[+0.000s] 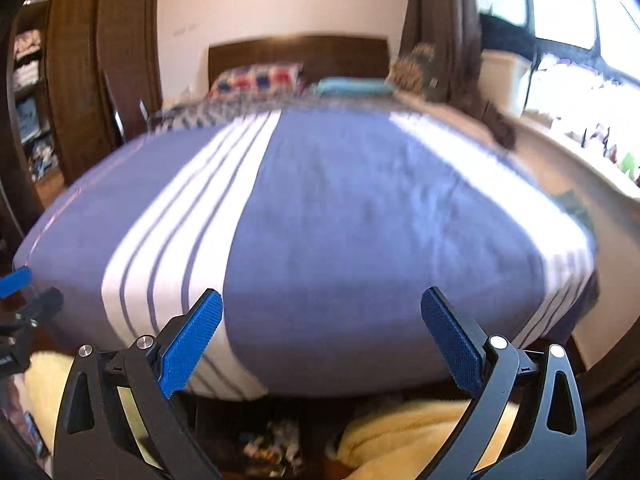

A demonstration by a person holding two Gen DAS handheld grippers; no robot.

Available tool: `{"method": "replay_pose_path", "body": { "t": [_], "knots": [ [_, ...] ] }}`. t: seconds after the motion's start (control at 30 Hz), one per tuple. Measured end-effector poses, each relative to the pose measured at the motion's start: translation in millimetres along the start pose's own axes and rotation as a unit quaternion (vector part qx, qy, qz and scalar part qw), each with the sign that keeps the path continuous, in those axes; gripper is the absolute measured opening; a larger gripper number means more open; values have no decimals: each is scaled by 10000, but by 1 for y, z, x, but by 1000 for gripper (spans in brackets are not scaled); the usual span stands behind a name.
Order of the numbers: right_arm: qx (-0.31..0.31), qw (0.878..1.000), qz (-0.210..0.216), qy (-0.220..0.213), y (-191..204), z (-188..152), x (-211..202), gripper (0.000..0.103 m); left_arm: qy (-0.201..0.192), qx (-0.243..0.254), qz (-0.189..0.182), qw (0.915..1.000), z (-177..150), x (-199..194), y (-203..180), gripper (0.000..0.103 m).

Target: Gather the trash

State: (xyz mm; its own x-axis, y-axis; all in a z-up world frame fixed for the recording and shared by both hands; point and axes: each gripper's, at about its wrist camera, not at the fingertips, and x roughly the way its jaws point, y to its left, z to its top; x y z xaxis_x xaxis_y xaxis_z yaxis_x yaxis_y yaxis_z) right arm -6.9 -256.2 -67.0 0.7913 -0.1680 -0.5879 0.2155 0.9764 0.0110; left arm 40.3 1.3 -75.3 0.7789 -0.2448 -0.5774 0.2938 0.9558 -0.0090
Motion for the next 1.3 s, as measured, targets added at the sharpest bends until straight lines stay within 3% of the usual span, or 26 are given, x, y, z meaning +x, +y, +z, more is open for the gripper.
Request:
{"method": "replay_pose_path", "body": {
  "t": [0.13, 0.43, 0.77, 1.3],
  "knots": [
    [29, 9984, -214, -516, -9, 24, -31, 100, -526, 30, 209, 9984, 22, -30, -3, 95],
    [141, 9906, -395, -1303, -23, 50, -80, 100, -1312, -19, 618, 9894, 50, -75, -2, 95],
    [277, 9803, -550, -1877, -24, 42, -118, 100, -1653, -216, 820, 9826, 43, -108, 12, 95],
    [234, 9787, -491, -1978, -21, 43, -125, 100, -1820, -273, 807, 9796, 43, -123, 17, 95]
  ]
}}
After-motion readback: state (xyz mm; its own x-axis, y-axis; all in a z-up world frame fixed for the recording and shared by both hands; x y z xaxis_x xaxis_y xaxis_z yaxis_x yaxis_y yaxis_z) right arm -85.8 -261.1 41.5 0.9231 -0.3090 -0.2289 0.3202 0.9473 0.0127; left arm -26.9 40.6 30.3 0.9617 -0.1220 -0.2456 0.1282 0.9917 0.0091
